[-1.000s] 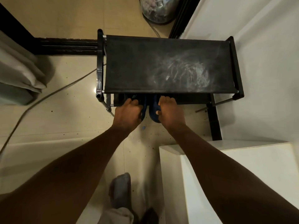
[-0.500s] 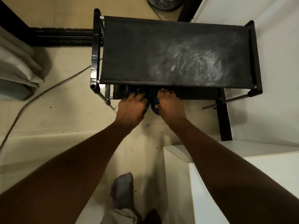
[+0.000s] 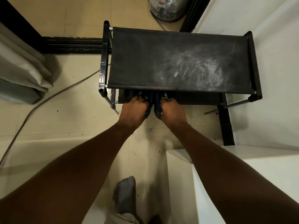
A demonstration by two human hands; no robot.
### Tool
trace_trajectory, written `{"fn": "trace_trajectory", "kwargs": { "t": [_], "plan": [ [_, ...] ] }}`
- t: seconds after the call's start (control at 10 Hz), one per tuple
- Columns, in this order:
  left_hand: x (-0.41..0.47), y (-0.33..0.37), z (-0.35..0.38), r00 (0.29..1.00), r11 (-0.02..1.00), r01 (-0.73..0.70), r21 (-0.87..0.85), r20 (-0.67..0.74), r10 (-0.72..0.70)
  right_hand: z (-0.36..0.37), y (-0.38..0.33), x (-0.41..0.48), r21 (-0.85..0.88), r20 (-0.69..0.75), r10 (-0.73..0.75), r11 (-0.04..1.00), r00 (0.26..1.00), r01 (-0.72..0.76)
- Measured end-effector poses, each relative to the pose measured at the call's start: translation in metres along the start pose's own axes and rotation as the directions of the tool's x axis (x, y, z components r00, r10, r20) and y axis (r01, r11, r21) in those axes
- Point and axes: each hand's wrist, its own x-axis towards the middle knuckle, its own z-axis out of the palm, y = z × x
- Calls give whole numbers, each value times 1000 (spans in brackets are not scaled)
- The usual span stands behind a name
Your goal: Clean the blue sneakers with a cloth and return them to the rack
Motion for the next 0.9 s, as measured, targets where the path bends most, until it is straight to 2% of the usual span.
{"fn": "trace_trajectory", "kwargs": {
  "t": [0.3, 0.6, 0.7, 0.8, 0.9],
  "plan": [
    [4, -3, -6, 999, 999, -27, 22, -35, 28, 0, 6, -9, -6, -52, -2, 1000, 999, 1],
    [12, 0, 6, 1000, 1000, -15, 19, -2, 15, -4, 17, 1, -19, 0, -17, 1000, 1000, 17],
    [9, 4, 3, 999, 1000, -26, 12, -42, 27, -1, 13, -3, -98, -42, -13, 995, 999, 9],
    [2, 7, 0, 991, 996, -86, -29, -109, 83, -7, -1, -11, -73, -152, -47, 997, 987, 36],
    [-12, 11, -9, 976, 986, -156, -53, -158, 146, -17, -22, -29, 7, -132, -57, 998, 990, 58]
  ]
}}
